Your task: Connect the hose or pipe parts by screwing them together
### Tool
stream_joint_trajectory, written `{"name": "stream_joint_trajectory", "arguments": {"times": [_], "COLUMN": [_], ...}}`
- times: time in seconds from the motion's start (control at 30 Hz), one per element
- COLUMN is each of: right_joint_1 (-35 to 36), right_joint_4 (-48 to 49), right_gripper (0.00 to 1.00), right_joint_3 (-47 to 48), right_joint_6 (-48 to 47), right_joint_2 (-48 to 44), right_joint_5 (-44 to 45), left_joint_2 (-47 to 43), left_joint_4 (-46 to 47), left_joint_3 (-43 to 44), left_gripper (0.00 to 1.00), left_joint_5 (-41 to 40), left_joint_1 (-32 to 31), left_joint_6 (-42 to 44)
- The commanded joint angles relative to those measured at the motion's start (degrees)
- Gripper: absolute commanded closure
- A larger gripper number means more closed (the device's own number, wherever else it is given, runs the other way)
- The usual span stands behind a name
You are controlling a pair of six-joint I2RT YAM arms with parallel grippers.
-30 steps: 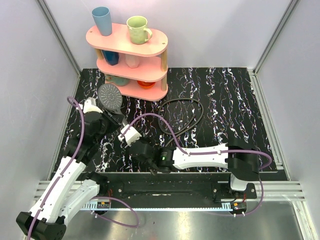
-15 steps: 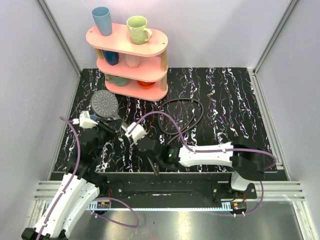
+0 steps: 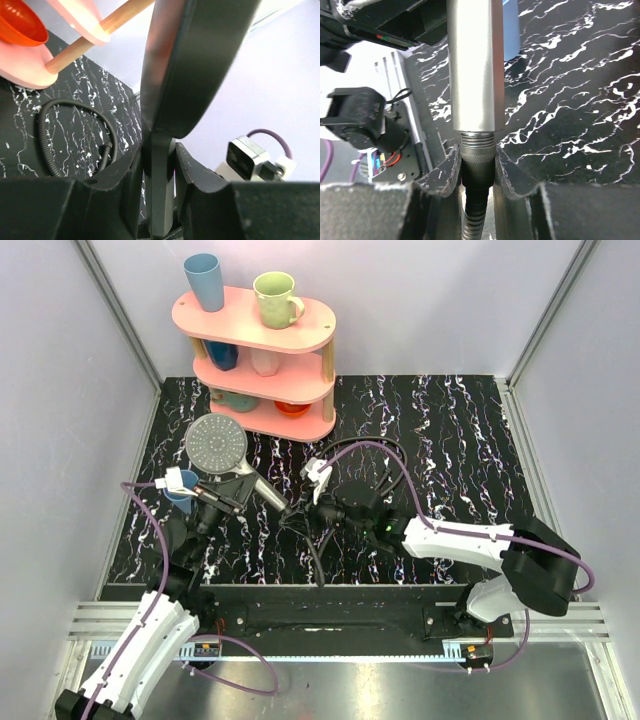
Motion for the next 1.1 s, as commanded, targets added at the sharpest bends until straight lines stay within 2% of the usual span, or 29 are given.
{"name": "stream_joint_trajectory", "arguments": {"times": [0.0,0.2,0.33,0.37,0.43,0.5,0.53,0.6,0.63,0.67,0.73,0.8,0.83,0.97,1.07], "right_joint_1": [-5.1,-10.1,-12.7,-13.0,-13.2,-13.2,-13.2,-13.2,-13.2,-13.2,-13.2,-12.5,-10.4,-0.3,4.7], "right_joint_4": [17.6,27.4,34.3,34.0,28.9,23.7,19.8,17.6,15.6,14.4,10.8,7.1,0.5,-13.4,-16.5], "right_gripper": [1.0,1.0,1.0,1.0,0.86,0.76,0.62,0.5,0.39,0.33,0.22,0.18,0.16,0.13,0.13], "right_joint_3": [0.5,-0.7,-0.9,-0.8,0.5,1.5,1.8,1.4,0.7,0.2,-0.8,-0.3,0.6,6.2,8.4], "right_joint_6": [8.4,17.5,23.6,24.6,24.0,21.9,21.3,19.6,19.3,18.4,17.4,14.7,13.0,1.0,-1.0], "right_joint_2": [-2.8,-0.2,2.9,3.2,3.3,2.9,2.6,1.7,0.7,0.2,-1.8,-4.0,-4.7,-6.1,-5.2], "right_joint_5": [-14.6,-27.9,-32.1,-32.3,-30.9,-28.6,-27.7,-25.6,-24.8,-24.0,-20.9,-16.3,-13.6,12.0,22.3], "left_joint_2": [1.2,3.9,4.1,3.9,3.5,3.4,3.6,4.2,4.7,5.0,5.9,7.0,7.2,8.3,9.7], "left_joint_4": [15.5,21.5,19.7,16.8,12.7,4.9,2.3,-5.6,-7.8,-11.4,-14.9,-18.7,-20.9,-29.1,-34.3], "left_joint_3": [-1.7,-2.2,-0.8,0.4,1.9,5.4,6.6,10.6,11.9,14.0,15.9,18.3,18.9,22.8,25.7], "left_gripper": [1.0,1.0,1.0,1.0,1.0,1.0,1.0,1.0,1.0,1.0,1.0,1.0,1.0,1.0,1.0], "left_joint_5": [12.8,16.6,17.3,16.8,14.8,13.1,11.1,7.4,6.2,5.1,1.5,-1.8,-2.8,-8.0,-12.2], "left_joint_1": [-0.8,-0.8,-0.7,-0.8,-0.7,-0.7,-0.8,-0.7,-0.7,-0.7,-0.7,-0.8,-0.7,-0.8,-0.8], "left_joint_6": [-0.9,-0.2,2.5,3.9,5.3,8.5,9.4,11.5,12.1,12.8,13.0,13.4,13.0,12.9,13.0]}}
